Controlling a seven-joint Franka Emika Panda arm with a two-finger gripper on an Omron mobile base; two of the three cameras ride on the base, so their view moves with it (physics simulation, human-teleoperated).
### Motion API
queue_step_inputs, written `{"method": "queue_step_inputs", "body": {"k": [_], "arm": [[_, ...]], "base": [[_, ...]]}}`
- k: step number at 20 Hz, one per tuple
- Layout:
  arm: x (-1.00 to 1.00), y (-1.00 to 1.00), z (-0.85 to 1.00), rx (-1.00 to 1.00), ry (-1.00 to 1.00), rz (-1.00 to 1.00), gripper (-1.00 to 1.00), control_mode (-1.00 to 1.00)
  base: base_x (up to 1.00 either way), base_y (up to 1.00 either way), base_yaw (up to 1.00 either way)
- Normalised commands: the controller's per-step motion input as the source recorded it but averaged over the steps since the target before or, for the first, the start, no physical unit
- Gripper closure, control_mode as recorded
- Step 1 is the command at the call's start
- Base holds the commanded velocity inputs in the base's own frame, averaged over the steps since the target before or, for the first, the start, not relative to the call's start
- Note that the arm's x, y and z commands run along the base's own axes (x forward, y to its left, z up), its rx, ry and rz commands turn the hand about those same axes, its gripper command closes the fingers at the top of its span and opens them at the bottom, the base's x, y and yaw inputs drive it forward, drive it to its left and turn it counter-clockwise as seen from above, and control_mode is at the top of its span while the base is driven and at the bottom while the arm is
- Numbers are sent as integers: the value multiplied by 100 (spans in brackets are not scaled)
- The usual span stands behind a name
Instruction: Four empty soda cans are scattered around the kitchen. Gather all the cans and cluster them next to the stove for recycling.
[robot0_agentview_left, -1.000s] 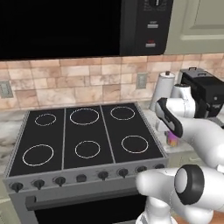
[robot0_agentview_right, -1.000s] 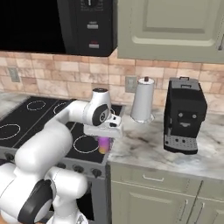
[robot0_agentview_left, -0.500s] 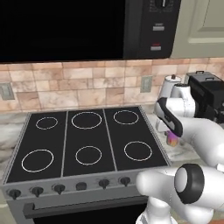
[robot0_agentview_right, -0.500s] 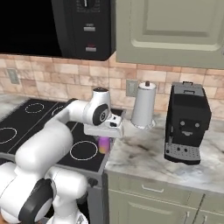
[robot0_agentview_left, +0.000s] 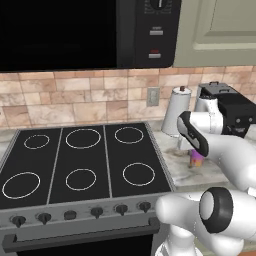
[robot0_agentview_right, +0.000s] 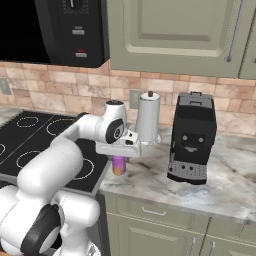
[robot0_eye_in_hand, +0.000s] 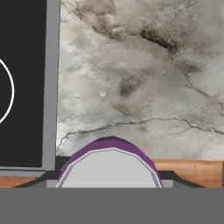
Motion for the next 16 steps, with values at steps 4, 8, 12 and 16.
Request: {"method": "queue_step_inputs", "body": {"k": [4,8,12,16], "arm": [[0,0,0,0,0,0,100,100],[9,0,0,0,0,0,100,-100],[61,0,0,0,0,1,100,-100],[69,0,-5,0,-4,2,100,-100]], "base": [[16,0,0],[12,0,0],[0,0,0],[0,0,0]]}}
